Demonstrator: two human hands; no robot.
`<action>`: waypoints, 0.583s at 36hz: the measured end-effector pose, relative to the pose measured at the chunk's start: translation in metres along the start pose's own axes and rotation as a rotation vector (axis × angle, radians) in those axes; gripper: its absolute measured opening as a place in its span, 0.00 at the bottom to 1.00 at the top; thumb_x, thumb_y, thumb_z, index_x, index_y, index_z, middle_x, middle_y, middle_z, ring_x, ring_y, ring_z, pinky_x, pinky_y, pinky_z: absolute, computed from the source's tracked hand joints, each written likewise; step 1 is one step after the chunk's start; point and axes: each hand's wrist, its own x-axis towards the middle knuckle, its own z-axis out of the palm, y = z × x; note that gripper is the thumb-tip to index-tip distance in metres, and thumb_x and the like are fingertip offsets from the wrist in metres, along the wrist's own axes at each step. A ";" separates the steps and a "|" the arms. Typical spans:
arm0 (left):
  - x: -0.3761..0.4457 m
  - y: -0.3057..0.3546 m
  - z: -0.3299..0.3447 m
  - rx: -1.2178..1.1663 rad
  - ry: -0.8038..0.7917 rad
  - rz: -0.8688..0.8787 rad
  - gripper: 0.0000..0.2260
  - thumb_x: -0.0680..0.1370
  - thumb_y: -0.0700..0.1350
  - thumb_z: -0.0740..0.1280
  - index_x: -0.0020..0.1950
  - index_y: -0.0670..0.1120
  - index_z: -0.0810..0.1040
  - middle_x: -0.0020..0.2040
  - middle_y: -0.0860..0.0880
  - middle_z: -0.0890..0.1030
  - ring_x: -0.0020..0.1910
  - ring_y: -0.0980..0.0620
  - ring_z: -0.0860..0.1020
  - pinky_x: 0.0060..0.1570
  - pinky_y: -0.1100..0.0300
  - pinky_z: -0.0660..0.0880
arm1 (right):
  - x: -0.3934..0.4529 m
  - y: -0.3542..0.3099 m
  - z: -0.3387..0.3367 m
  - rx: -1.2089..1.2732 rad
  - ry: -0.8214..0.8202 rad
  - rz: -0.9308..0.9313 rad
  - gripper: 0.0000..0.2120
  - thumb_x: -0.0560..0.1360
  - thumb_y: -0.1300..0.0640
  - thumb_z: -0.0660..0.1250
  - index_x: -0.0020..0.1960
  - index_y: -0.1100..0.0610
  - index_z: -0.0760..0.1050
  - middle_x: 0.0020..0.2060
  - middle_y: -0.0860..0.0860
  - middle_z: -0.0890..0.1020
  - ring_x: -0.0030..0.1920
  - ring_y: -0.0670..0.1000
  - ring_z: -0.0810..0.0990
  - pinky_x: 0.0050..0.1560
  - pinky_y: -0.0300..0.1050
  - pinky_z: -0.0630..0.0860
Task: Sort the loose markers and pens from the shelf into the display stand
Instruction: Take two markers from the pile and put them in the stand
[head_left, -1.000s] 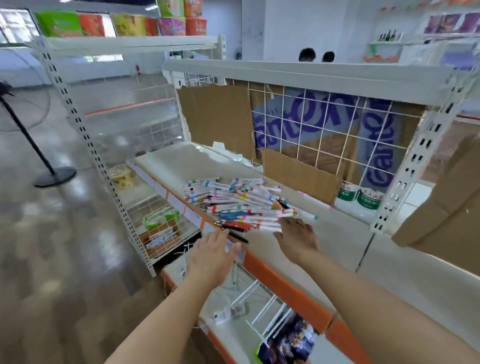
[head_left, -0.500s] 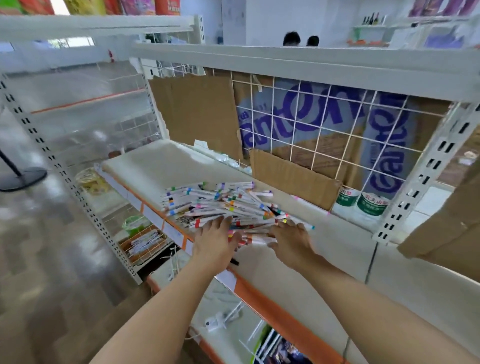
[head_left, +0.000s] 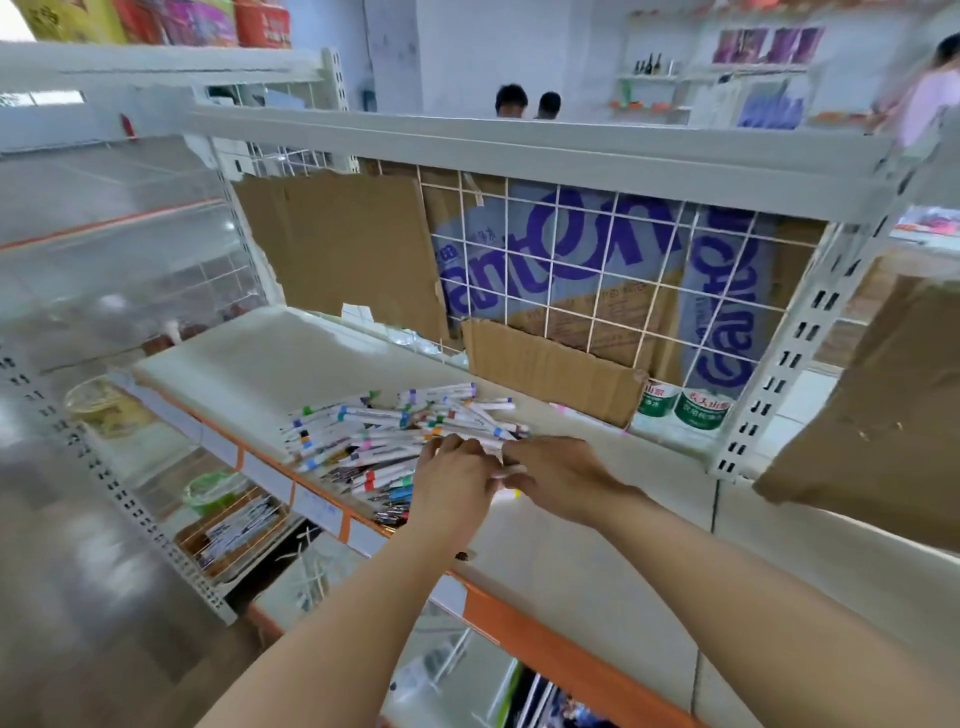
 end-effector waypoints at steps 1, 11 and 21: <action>0.001 -0.002 -0.002 -0.022 0.000 -0.008 0.14 0.81 0.52 0.57 0.63 0.56 0.76 0.62 0.53 0.76 0.66 0.49 0.67 0.66 0.55 0.58 | 0.001 0.000 -0.004 0.045 -0.015 0.048 0.10 0.77 0.45 0.62 0.49 0.51 0.72 0.51 0.50 0.79 0.52 0.54 0.76 0.42 0.46 0.67; 0.003 0.002 -0.005 -0.598 0.027 -0.171 0.06 0.78 0.48 0.64 0.44 0.50 0.79 0.41 0.47 0.82 0.43 0.44 0.79 0.38 0.53 0.76 | -0.004 -0.004 -0.006 1.195 0.156 0.468 0.08 0.74 0.69 0.64 0.41 0.58 0.76 0.34 0.53 0.77 0.33 0.47 0.71 0.30 0.35 0.64; -0.002 0.021 -0.001 -0.751 0.172 -0.150 0.01 0.80 0.46 0.62 0.49 0.49 0.71 0.40 0.51 0.78 0.40 0.47 0.74 0.36 0.52 0.69 | -0.043 -0.009 -0.006 0.543 0.617 0.665 0.02 0.79 0.59 0.60 0.48 0.57 0.70 0.36 0.54 0.74 0.39 0.59 0.74 0.33 0.45 0.60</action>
